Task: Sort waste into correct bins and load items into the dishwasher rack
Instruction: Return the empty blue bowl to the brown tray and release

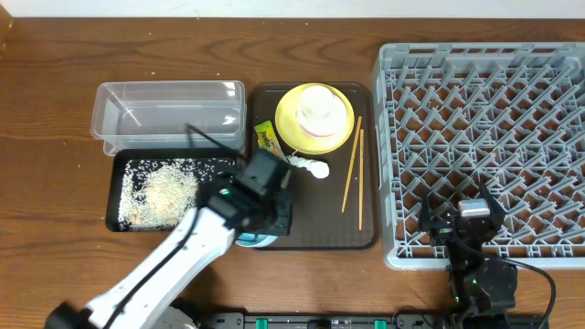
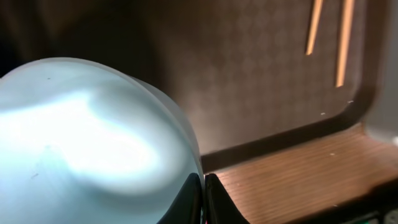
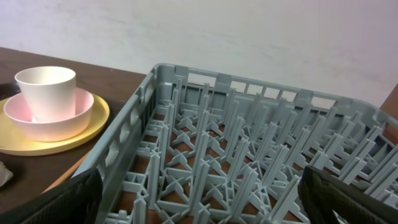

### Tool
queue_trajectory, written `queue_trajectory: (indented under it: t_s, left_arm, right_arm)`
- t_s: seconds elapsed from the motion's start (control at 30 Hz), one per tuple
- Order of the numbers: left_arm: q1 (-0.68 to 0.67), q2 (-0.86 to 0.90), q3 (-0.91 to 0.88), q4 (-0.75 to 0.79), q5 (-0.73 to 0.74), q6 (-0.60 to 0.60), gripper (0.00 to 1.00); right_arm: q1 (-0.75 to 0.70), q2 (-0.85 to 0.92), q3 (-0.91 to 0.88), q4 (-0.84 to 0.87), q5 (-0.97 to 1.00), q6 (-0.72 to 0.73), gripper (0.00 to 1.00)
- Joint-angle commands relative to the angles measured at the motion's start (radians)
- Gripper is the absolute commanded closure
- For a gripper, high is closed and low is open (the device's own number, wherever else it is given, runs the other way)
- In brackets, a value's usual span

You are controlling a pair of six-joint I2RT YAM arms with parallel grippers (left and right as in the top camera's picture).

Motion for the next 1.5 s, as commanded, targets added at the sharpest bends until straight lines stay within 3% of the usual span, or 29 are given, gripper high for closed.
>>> queue_trajectory:
  t_s: [0.0,0.3,0.57,1.3,1.47]
  left_arm:
    - [-0.030,0.063,0.003,0.005,-0.047,-0.016,0.94]
    - [-0.045,0.181,0.003,0.048,-0.041,-0.019,0.94]
    - [-0.046,0.183,0.003,0.158,-0.037,-0.031,0.94]
    - [-0.125,0.183,0.003,0.233,-0.032,-0.029,0.93]
    - [-0.125,0.183,0.003,0.229,-0.031,-0.029,0.64]
  right_arm:
    - [-0.001,-0.006,-0.001,-0.004,-0.003,-0.004,0.01]
    - [-0.001,-0.006,-0.001,-0.004,-0.003,-0.004,0.01]
    - [-0.001,-0.006,-0.002,-0.004,-0.003,-0.004,0.01]
    - [-0.001,-0.006,-0.001,-0.004,-0.003,-0.004,0.01]
    - [-0.001,-0.006,-0.001,-0.004,-0.003,-0.004,0.01]
